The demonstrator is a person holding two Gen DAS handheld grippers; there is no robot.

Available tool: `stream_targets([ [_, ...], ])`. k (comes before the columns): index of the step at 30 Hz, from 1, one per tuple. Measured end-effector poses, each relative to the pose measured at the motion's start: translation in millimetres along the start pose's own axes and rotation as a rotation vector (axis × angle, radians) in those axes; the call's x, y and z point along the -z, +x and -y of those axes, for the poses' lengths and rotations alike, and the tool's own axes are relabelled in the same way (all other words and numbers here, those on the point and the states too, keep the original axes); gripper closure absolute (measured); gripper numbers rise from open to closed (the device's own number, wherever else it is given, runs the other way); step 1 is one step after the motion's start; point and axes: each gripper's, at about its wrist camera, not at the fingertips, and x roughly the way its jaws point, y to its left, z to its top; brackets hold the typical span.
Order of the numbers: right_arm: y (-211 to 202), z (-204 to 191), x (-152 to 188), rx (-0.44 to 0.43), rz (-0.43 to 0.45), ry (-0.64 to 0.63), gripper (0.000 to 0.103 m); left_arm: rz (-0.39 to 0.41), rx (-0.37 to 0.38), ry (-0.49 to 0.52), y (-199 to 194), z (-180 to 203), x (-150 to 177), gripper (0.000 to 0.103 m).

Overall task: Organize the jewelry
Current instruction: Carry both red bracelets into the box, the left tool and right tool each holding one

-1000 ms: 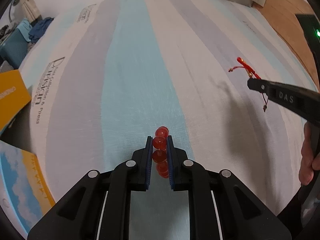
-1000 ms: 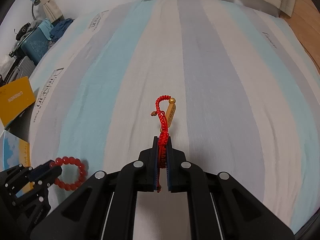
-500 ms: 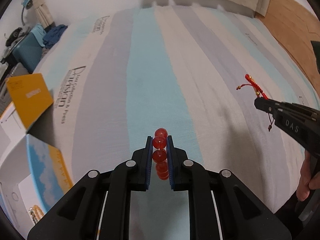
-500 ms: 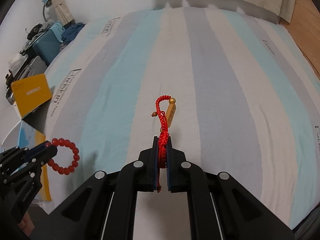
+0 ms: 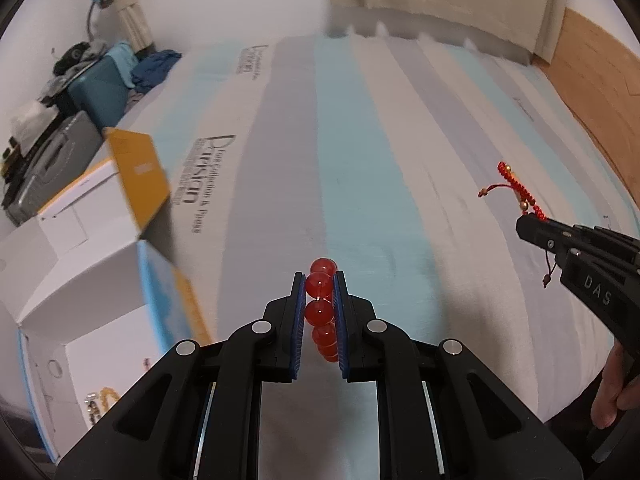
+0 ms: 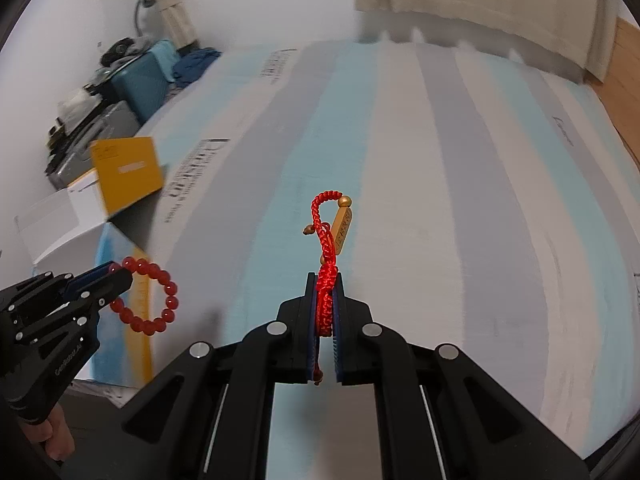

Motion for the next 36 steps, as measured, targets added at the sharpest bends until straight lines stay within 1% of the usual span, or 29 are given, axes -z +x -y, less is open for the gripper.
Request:
stream_targets([
  [4, -10.0, -34.0, -2.9, -0.027, 0.014, -0.034, 0.097, 0.020, -0.023, -0.028, -20.3, -31.8, 4.3, 0.090],
  [13, -28.5, -134.1, -4.5, -0.117, 0.044, -0.142, 0.098, 0.047, -0.100, -0.117, -61.3, -119.5, 29.2, 0.090],
  [18, -30.5, -196.5, 4.3, -0.172, 0.043, -0.211, 0.098, 0.050, -0.142, -0.178, -79.3, -170.5, 50.6, 0.090],
  [22, -28.6, -237.5, 14.4, -0.227, 0.031, -0.256, 0.098, 0.038, -0.164, -0.229, -88.3, -207.7, 67.9, 0.090],
  [24, -25.0, -260.6, 19.7, -0.245, 0.017, -0.283, 0.098, 0.035, -0.180, -0.248, -91.5, -224.6, 77.1, 0.090],
  [28, -13.4, -292.6, 29.1, -0.278, -0.022, -0.313, 0.098, 0.012, -0.198, -0.295, -92.3, -257.9, 97.5, 0.090],
  [32, 3.7, -320.7, 41.9, -0.290, -0.076, -0.348, 0.098, -0.040, -0.209, -0.320, -81.2, -281.3, 120.7, 0.090],
  [36, 28.4, -341.0, 58.3, -0.272, -0.154, -0.377, 0.098, -0.103, -0.211, -0.355, -62.8, -302.1, 142.1, 0.090],
])
